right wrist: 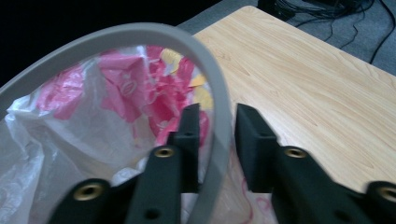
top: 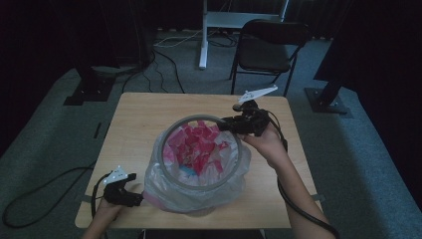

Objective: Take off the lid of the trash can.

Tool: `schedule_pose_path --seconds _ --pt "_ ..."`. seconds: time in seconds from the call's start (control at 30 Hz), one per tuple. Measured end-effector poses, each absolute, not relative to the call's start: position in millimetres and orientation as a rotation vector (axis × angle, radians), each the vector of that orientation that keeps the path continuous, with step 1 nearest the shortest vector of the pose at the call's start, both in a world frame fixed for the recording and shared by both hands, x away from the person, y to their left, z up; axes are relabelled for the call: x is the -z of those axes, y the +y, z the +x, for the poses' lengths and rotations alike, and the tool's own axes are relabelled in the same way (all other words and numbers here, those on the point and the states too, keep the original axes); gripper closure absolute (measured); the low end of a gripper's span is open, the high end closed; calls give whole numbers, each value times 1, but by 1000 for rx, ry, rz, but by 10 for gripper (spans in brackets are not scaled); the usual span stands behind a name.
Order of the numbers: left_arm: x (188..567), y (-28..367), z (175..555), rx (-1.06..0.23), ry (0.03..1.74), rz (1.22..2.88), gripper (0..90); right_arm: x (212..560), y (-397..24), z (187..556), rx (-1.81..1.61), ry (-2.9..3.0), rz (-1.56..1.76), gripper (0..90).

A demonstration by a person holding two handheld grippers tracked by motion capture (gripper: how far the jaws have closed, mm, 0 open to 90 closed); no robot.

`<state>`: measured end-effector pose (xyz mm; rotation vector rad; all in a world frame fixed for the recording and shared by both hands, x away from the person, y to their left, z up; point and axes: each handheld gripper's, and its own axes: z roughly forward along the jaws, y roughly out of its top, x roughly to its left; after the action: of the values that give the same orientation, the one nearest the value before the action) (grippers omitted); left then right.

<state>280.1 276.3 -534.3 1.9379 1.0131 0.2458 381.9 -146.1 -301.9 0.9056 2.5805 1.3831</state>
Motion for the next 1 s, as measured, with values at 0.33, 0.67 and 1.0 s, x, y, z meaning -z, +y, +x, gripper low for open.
schedule_pose_path --seconds 0.33,0.67,1.0 --pt "535 277 281 -242 1019 1945 0 297 -158 382 -1454 2567 945 560" --pt "535 276 280 -241 1018 1946 0 305 -146 380 -1362 2645 901 677" --pt "535 277 281 -240 1019 1945 0 294 -143 381 -1362 2609 910 785"
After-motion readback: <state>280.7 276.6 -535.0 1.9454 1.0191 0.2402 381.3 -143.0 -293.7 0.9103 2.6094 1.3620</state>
